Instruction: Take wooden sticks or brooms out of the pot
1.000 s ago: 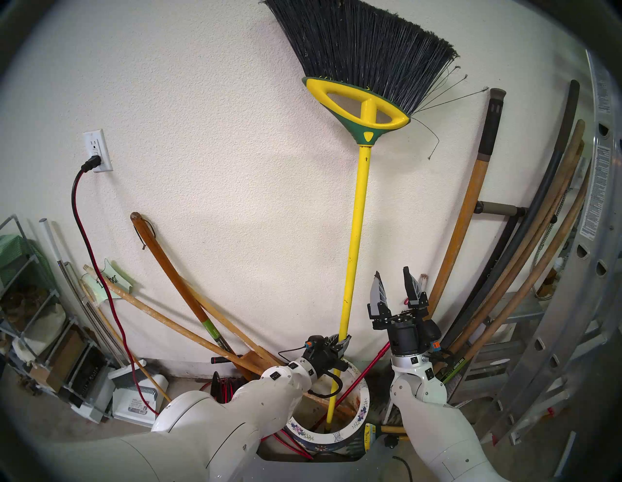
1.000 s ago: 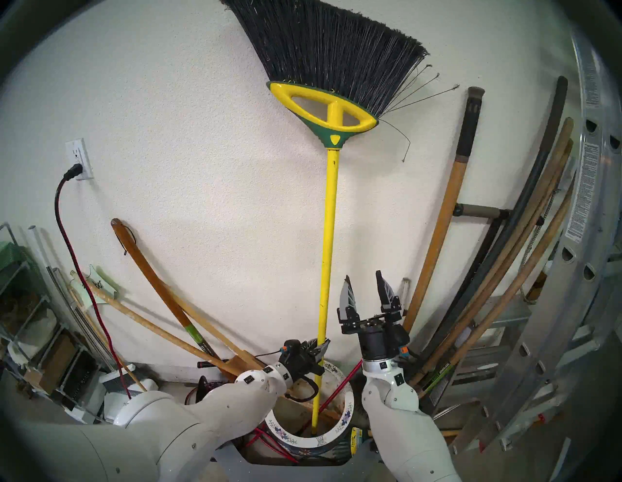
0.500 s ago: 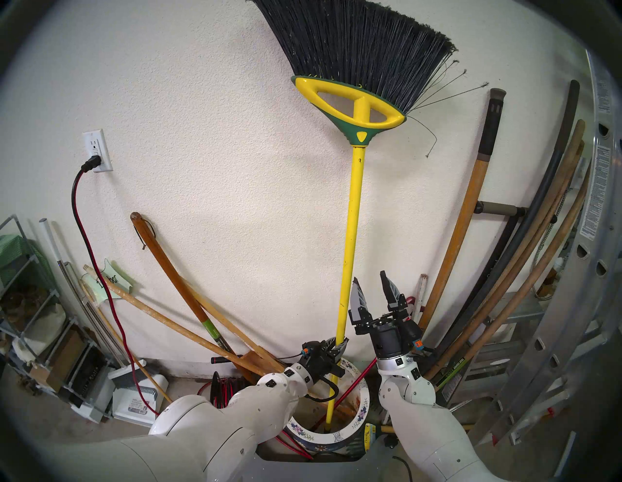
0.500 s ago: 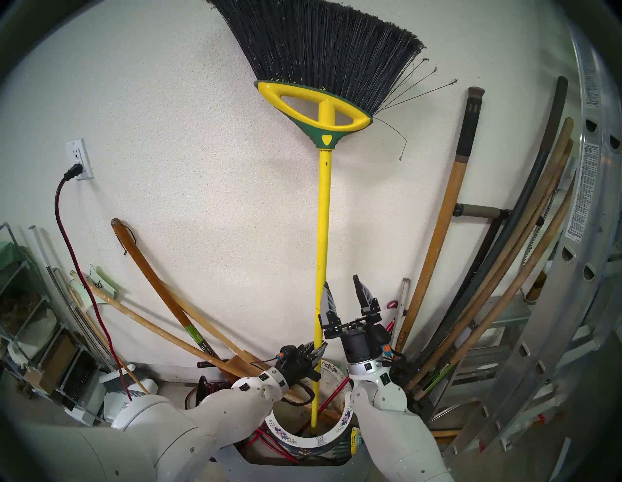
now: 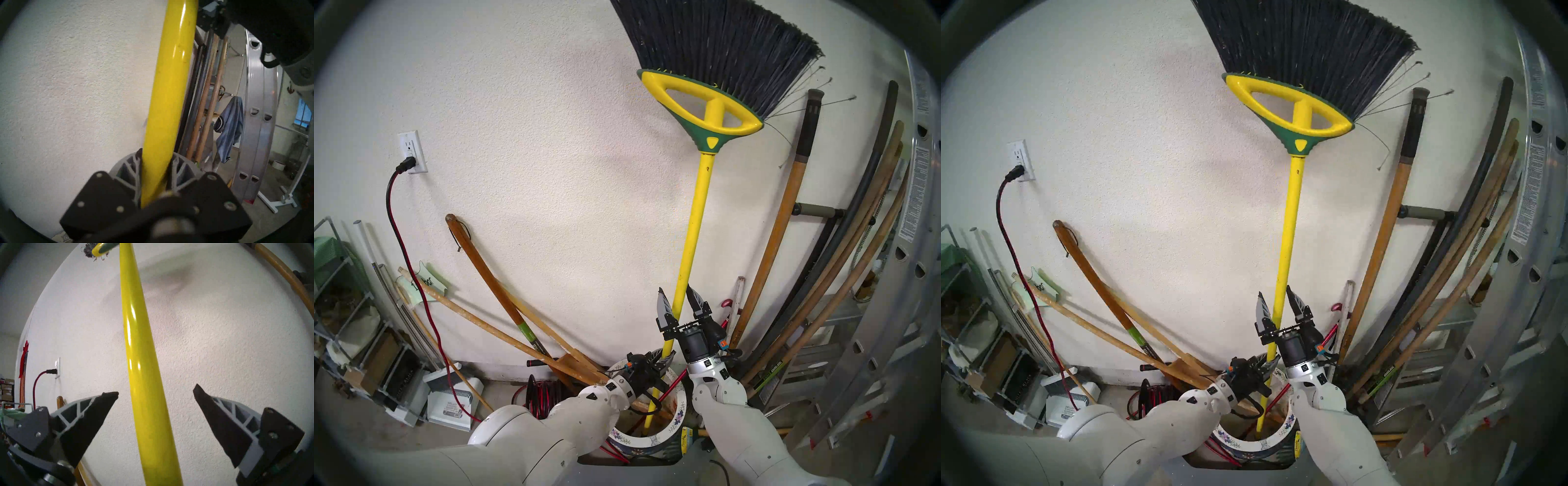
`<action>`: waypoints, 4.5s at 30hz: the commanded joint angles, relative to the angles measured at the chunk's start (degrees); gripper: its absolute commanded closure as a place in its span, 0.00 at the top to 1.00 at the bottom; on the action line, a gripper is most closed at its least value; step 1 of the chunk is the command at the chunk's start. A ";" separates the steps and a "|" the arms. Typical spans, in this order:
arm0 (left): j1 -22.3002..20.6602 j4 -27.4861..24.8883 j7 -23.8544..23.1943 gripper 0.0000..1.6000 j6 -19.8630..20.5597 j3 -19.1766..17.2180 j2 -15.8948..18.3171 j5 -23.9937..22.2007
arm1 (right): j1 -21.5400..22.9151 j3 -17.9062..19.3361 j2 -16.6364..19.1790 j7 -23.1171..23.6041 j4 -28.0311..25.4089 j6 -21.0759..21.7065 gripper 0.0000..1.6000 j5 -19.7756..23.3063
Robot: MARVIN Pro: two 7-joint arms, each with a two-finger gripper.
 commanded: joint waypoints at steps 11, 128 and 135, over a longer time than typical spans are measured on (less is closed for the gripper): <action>1.83 1.80 -0.57 0.00 -0.93 -0.07 1.38 -0.49 | 4.80 -0.42 -1.05 0.90 2.76 1.13 0.00 -1.29; 4.53 -23.68 -22.23 0.00 2.48 -14.31 8.18 -22.54 | 28.95 5.75 -13.61 1.17 -10.36 46.30 0.00 -2.27; 6.95 -29.03 -24.39 0.00 5.25 -14.43 10.03 -25.39 | 30.20 5.32 -14.50 1.08 -9.08 47.67 0.00 -2.68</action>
